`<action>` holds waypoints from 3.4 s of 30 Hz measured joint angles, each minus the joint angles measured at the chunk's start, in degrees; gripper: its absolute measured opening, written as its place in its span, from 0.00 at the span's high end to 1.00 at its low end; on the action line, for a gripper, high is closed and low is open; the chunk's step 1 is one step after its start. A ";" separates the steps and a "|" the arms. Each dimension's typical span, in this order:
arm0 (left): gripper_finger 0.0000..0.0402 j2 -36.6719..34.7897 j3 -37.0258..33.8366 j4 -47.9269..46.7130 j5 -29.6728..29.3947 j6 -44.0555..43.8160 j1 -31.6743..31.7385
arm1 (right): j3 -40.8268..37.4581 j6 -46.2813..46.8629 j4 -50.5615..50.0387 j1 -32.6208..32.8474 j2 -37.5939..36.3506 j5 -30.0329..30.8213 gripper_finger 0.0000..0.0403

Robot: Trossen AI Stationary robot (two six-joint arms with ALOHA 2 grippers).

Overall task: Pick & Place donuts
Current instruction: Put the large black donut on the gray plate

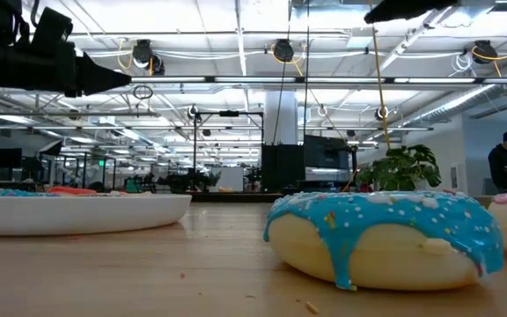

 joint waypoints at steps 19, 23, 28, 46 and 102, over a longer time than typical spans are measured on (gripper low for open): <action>0.98 0.00 0.00 2.83 -0.25 0.64 0.00 | 32.65 49.25 -43.42 24.01 31.70 -2.31 1.00; 0.94 0.00 0.00 1.34 -0.25 0.67 0.00 | 32.78 60.93 -43.26 28.39 32.35 -6.97 1.00; 0.94 0.00 0.00 0.96 -0.27 -0.93 0.00 | 32.78 64.14 -43.51 27.61 37.83 -20.32 1.00; 0.92 0.00 0.02 0.74 -0.27 -1.16 0.00 | 32.35 59.14 -43.37 25.33 43.98 -24.69 0.73; 0.92 0.01 0.04 0.70 -0.27 -1.33 0.00 | 18.66 53.99 -31.20 19.14 31.77 -32.37 0.98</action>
